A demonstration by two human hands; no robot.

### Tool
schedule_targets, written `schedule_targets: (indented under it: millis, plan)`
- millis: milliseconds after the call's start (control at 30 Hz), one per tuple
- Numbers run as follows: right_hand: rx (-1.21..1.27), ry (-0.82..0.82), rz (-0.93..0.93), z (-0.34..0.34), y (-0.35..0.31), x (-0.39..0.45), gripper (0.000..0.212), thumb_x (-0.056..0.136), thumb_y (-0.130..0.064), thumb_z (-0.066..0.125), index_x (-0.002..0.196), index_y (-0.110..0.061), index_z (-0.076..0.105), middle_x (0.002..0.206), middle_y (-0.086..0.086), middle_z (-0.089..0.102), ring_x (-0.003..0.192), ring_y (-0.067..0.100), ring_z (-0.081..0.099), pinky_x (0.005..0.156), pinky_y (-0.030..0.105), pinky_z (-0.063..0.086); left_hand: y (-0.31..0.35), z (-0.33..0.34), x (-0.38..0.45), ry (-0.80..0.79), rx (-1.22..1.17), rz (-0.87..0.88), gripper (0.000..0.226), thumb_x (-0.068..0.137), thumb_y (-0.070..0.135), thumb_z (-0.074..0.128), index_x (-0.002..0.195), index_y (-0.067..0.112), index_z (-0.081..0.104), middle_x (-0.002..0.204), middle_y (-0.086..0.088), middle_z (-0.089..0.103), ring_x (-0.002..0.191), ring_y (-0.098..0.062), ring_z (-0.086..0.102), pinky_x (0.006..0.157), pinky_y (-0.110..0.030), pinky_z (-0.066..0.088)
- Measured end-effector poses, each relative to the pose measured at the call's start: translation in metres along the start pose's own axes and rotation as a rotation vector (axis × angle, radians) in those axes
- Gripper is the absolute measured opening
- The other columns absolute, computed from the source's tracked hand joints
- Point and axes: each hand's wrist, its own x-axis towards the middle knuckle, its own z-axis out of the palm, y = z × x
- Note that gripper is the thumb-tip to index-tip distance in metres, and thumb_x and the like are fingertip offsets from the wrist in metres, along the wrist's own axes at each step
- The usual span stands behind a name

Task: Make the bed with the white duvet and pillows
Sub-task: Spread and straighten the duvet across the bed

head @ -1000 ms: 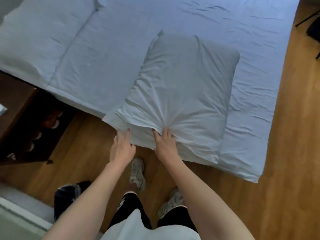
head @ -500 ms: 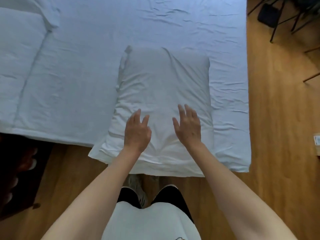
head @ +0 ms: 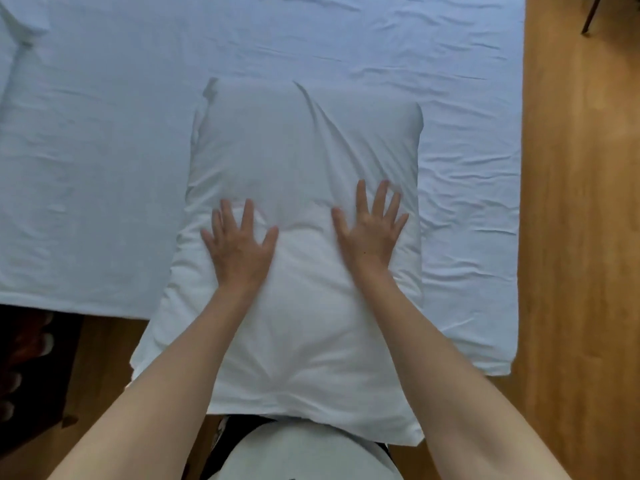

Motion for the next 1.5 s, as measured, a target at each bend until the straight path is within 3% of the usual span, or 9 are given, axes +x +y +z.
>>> schedule_targets:
  millis: [133, 233, 333, 567, 800, 933, 1067, 1300, 1500]
  plan:
    - [0.064, 0.061, 0.086, 0.053, 0.023, -0.049, 0.073, 0.090, -0.064, 0.032, 0.149, -0.021, 0.035, 0.157, 0.016, 0.026, 0.142, 0.042, 0.023, 0.109, 0.065, 0.022, -0.028, 0.037, -0.032, 0.021, -0.044, -0.188, 0.080, 0.087, 0.065, 0.044, 0.151, 0.020, 0.026, 0.158, -0.017, 0.017, 0.145, -0.036, 0.014, 0.116, -0.056, 0.008]
    - [0.100, 0.065, 0.191, 0.074, 0.043, -0.079, 0.081, 0.091, -0.070, 0.024, 0.152, -0.017, 0.022, 0.158, 0.018, 0.020, 0.144, 0.039, 0.018, 0.111, 0.062, 0.021, -0.039, 0.061, -0.051, 0.025, -0.078, -0.231, 0.083, 0.085, 0.065, 0.036, 0.151, 0.015, 0.024, 0.157, -0.020, 0.018, 0.145, -0.038, 0.015, 0.117, -0.055, 0.010]
    - [0.116, 0.072, 0.298, 0.076, 0.049, -0.093, 0.085, 0.088, -0.069, 0.033, 0.152, -0.017, 0.016, 0.156, 0.021, 0.023, 0.143, 0.037, 0.019, 0.112, 0.059, 0.021, -0.049, 0.069, -0.067, 0.006, -0.114, -0.277, 0.079, 0.087, 0.058, 0.034, 0.150, 0.010, 0.025, 0.157, -0.021, 0.018, 0.146, -0.035, 0.013, 0.117, -0.055, 0.010]
    - [0.080, -0.025, 0.339, 0.060, 0.052, -0.143, 0.080, 0.093, -0.069, 0.017, 0.155, -0.022, 0.001, 0.159, 0.017, 0.016, 0.146, 0.035, 0.015, 0.115, 0.056, 0.017, -0.091, 0.047, -0.111, -0.138, -0.046, -0.262, 0.073, 0.091, 0.053, 0.028, 0.148, 0.007, 0.031, 0.157, -0.018, 0.022, 0.144, -0.038, 0.020, 0.115, -0.054, 0.012]
    - [0.181, 0.000, 0.462, 0.055, 0.051, -0.137, 0.090, 0.087, -0.078, 0.020, 0.155, -0.020, 0.005, 0.159, 0.017, 0.017, 0.145, 0.033, 0.018, 0.114, 0.057, 0.021, -0.121, 0.027, -0.101, -0.208, -0.283, -0.675, 0.078, 0.086, 0.062, 0.028, 0.151, 0.020, 0.022, 0.151, -0.013, 0.036, 0.135, -0.036, 0.037, 0.105, -0.053, 0.033]
    - [0.303, 0.028, 0.521, 0.044, 0.045, -0.094, 0.109, 0.074, -0.089, 0.026, 0.155, -0.018, 0.007, 0.161, 0.012, 0.013, 0.147, 0.025, 0.013, 0.120, 0.046, 0.011, -0.163, 0.021, -0.056, -0.342, -0.418, -0.443, 0.077, 0.087, 0.061, 0.048, 0.151, 0.025, 0.024, 0.151, -0.001, 0.036, 0.138, -0.022, 0.034, 0.113, -0.045, 0.030]
    - [0.322, 0.044, 0.543, 0.041, 0.048, -0.069, 0.108, 0.071, -0.080, 0.039, 0.154, -0.018, 0.012, 0.159, 0.010, 0.019, 0.145, 0.027, 0.021, 0.118, 0.046, 0.018, -0.172, 0.011, -0.031, -0.588, -0.598, -0.518, 0.083, 0.060, 0.081, 0.054, 0.130, 0.039, 0.044, 0.122, 0.008, 0.059, 0.112, -0.017, 0.055, 0.098, -0.038, 0.042]
    - [0.317, 0.041, 0.531, 0.037, 0.053, -0.067, 0.103, 0.073, -0.076, 0.041, 0.154, -0.018, 0.014, 0.158, 0.008, 0.024, 0.143, 0.027, 0.026, 0.117, 0.044, 0.023, -0.166, -0.014, -0.050, -0.634, -0.597, -0.567, 0.092, 0.048, 0.079, 0.067, 0.126, 0.035, 0.045, 0.114, 0.013, 0.060, 0.106, -0.017, 0.059, 0.094, -0.042, 0.048]
    - [0.303, 0.052, 0.514, 0.036, 0.054, -0.073, 0.102, 0.074, -0.075, 0.040, 0.154, -0.017, 0.015, 0.157, 0.008, 0.025, 0.142, 0.027, 0.027, 0.116, 0.043, 0.024, -0.154, -0.051, -0.075, -0.646, -0.818, -0.556, 0.109, 0.040, 0.061, 0.077, 0.135, 0.024, 0.039, 0.121, 0.009, 0.056, 0.110, -0.012, 0.056, 0.086, -0.030, 0.046]
